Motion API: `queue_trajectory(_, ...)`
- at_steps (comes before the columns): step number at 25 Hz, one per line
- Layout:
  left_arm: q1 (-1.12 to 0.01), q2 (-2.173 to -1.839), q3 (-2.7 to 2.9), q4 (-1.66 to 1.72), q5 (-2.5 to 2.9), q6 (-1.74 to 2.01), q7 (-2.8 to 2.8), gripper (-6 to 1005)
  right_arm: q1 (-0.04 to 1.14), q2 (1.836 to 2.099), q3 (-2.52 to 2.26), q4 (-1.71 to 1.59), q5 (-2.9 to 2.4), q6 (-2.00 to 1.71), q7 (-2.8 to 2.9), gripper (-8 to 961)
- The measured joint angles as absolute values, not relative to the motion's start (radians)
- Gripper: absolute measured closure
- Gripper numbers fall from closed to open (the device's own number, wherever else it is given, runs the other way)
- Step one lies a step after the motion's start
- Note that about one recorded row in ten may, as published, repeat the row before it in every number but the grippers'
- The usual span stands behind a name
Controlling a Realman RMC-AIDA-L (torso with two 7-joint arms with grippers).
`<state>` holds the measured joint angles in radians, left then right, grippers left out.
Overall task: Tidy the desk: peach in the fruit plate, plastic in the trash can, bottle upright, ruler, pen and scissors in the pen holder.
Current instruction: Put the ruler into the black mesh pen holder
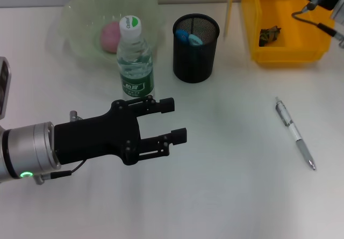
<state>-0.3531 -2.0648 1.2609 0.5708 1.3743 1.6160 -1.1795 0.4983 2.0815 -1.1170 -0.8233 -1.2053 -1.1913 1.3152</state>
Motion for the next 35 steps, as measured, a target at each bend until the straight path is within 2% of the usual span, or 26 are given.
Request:
queue_trajectory(18, -0.357, -2.065, 1.261, 0.571, 1.374, 1.609, -1.15, 301, 0.657, 2.088, -1.131, -0.422, -0.96, -1.219, 0.955, 564)
queue_trajectory(35, -0.357, -2.065, 1.261, 0.56, 1.374, 1.602, -1.091, 301, 0.718, 2.09, -1.129, -0.306, -0.909, -1.194, 0.797, 563)
